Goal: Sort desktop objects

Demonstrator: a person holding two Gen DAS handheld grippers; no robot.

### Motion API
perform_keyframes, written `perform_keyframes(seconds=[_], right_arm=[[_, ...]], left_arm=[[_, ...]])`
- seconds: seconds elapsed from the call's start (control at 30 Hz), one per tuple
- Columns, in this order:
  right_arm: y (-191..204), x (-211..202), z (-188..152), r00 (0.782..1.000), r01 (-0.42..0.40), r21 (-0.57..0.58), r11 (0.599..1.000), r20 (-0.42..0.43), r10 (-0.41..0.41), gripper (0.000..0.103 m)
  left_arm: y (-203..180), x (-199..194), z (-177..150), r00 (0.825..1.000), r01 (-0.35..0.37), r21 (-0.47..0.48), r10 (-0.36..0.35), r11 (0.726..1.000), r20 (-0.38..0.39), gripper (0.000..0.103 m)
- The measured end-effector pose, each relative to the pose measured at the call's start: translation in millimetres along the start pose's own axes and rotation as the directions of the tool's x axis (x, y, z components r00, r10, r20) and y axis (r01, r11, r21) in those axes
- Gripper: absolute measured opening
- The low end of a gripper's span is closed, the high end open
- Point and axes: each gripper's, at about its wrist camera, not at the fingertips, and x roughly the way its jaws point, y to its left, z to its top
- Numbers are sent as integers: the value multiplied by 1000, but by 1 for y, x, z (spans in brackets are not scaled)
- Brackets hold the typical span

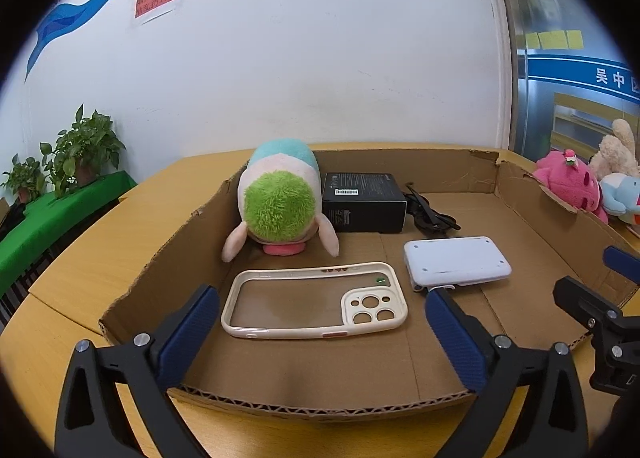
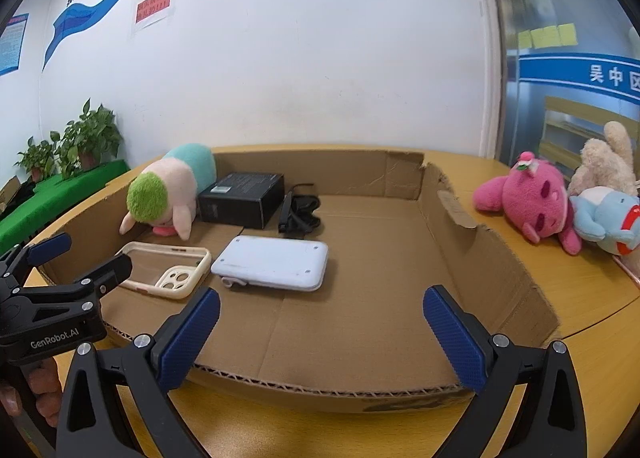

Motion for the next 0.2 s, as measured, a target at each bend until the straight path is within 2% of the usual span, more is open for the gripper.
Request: perform_keyframes(seconds=[0.2], right_arm=[[-1,3,0,1000,-6,8,1000,-13,6,103]], left_arm=[[-2,1,-1,1000,-15,-3,15,1000,-5,102]])
